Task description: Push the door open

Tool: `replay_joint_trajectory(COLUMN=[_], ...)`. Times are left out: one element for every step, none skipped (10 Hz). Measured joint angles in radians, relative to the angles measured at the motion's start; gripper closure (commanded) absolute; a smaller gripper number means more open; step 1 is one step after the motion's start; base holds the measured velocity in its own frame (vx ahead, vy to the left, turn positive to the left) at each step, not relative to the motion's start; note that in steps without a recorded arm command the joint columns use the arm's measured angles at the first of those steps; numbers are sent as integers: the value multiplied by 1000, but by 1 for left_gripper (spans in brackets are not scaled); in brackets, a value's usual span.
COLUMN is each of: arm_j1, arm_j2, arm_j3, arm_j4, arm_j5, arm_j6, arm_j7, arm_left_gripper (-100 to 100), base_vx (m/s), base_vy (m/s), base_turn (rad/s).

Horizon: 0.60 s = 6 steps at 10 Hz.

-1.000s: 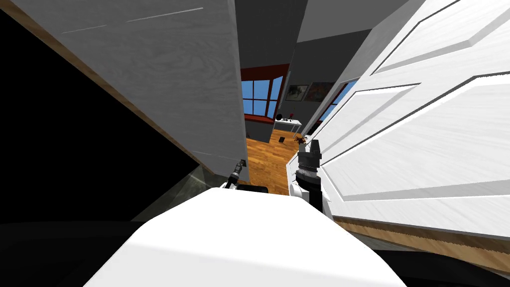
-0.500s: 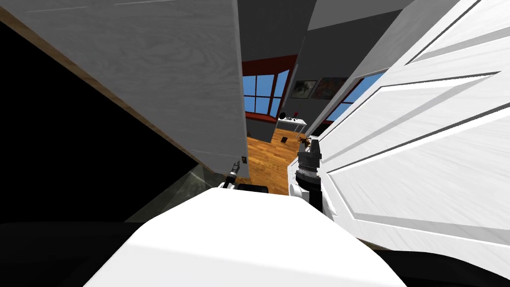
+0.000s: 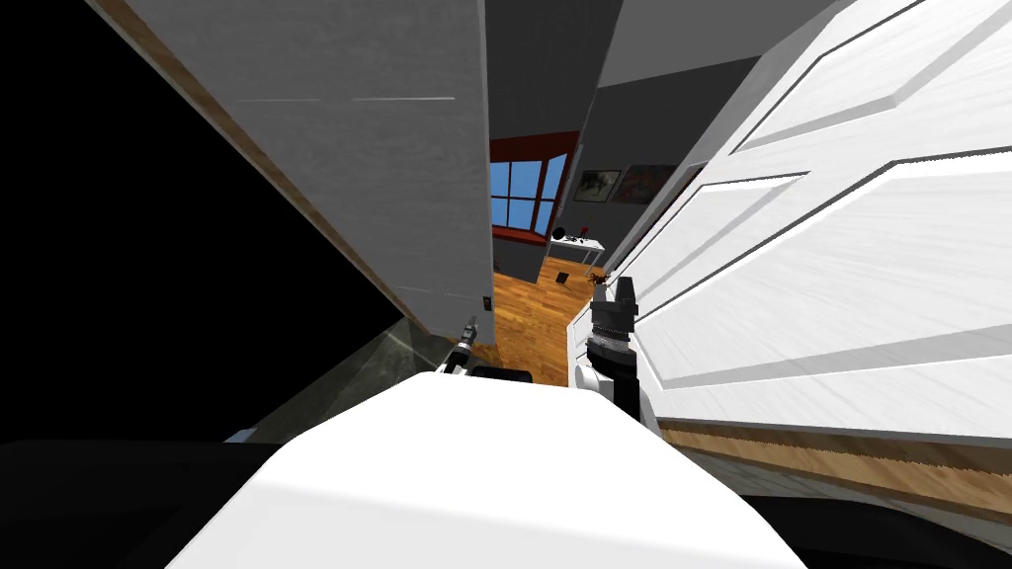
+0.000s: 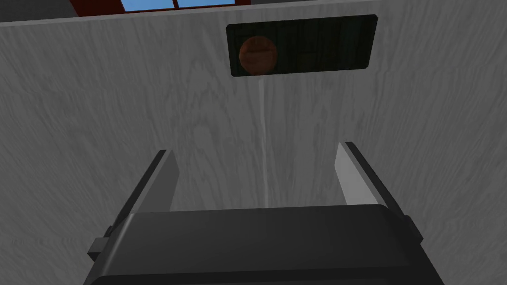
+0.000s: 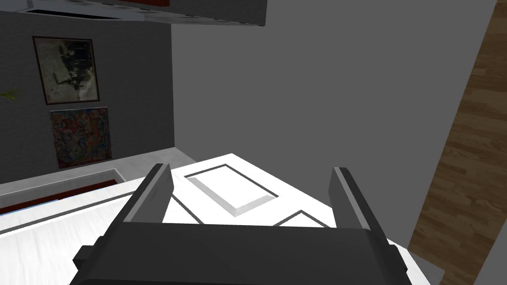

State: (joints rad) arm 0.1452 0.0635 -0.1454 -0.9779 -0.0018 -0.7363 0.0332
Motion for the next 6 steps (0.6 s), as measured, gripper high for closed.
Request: replay_joint_trajectory(arm_j1=[1,-1,-2,-5,-9,-13], arm_j2=[-1,0,1,2,3,2], arm_j3=[0,2,3,6,8,11], arm_j4=[0,3,5,9,15,20], arm_j5=[0,1,1,2,3,4], arm_j6=[0,-2,-4,-6,-10,-13], arm_j7=[1,-1,-2,-3,-4,-5], arm_left_gripper=[-100,-100,-100,-100,-100,-100], base_vx=[90,202,211,199,214,215], base_vy=[-16,-10,2,-5,-16,-45], base_turn=[-29,-18,-15,-23,-27,-33])
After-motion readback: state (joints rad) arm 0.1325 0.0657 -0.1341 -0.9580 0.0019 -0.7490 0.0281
